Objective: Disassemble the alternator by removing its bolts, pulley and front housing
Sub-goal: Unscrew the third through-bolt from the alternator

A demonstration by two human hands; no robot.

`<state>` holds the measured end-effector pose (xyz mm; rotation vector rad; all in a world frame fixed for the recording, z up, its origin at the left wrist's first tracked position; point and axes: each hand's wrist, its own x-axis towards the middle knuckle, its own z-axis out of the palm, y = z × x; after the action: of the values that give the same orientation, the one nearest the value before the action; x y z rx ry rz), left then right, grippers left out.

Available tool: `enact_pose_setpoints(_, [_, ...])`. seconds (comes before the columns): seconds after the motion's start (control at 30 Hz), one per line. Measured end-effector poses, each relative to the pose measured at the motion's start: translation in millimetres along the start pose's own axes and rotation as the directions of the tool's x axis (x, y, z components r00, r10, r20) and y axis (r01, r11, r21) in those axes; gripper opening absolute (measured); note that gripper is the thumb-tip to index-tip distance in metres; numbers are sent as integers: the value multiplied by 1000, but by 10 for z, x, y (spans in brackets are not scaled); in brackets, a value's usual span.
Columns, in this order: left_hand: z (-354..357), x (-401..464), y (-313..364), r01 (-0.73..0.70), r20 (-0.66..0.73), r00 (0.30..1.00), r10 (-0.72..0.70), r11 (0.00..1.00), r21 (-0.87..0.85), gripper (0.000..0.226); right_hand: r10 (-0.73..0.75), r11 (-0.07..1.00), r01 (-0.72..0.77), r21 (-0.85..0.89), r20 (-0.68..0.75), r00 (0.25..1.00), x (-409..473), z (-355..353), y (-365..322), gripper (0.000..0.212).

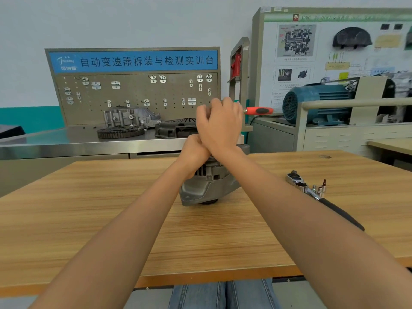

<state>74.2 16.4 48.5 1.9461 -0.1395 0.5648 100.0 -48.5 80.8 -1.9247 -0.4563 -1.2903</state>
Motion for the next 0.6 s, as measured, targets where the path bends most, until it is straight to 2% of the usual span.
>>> enact_pose_setpoints(0.07, [5,-12,15,-17,13,1000,18,999,-29,29,69,953,-90,288,82,994,70,-40,8,37])
enact_pose_setpoints(0.13, [5,-23,41,-20,73,997,24,999,-49,20,192,767,-303,566,248,950,159,-86,8,45])
enact_pose_setpoints(0.23, [-14,-13,41,-10,136,991,18,998,-63,17,284,460,-560,690,483,828,252,-151,11,45])
enact_pose_setpoints(0.3, [-35,-9,23,0,146,989,11,997,-72,18,270,311,-631,711,571,775,295,-180,29,47])
enact_pose_setpoints(0.33, [-44,-11,21,5,144,990,7,996,-85,19,272,276,-642,716,582,766,301,-192,27,48])
enact_pose_setpoints(0.37, [-50,-9,15,5,139,990,8,995,-97,20,282,275,-643,715,579,765,295,-194,21,48])
enact_pose_setpoints(0.43, [-52,-6,1,-11,124,992,25,994,-111,15,307,399,-588,704,501,809,237,-172,-13,46])
enact_pose_setpoints(0.47, [-46,-8,5,-21,107,994,34,993,-113,12,285,524,-501,688,413,865,183,-151,-30,44])
enact_pose_setpoints(0.5, [-39,-9,4,-30,80,996,39,993,-111,16,215,703,-363,612,303,928,120,-125,-23,39])
enact_pose_setpoints(0.53, [-31,-4,1,-27,40,999,31,995,-99,23,111,892,-181,414,188,976,59,-88,-4,31])
enact_pose_setpoints(0.57, [-23,5,-7,-12,1,1000,12,996,-84,24,8,991,-23,129,114,993,-1,-46,13,22])
enact_pose_setpoints(0.6, [-18,10,-9,8,-29,1000,-10,997,-72,21,-55,991,66,-120,93,994,-39,-9,17,20])
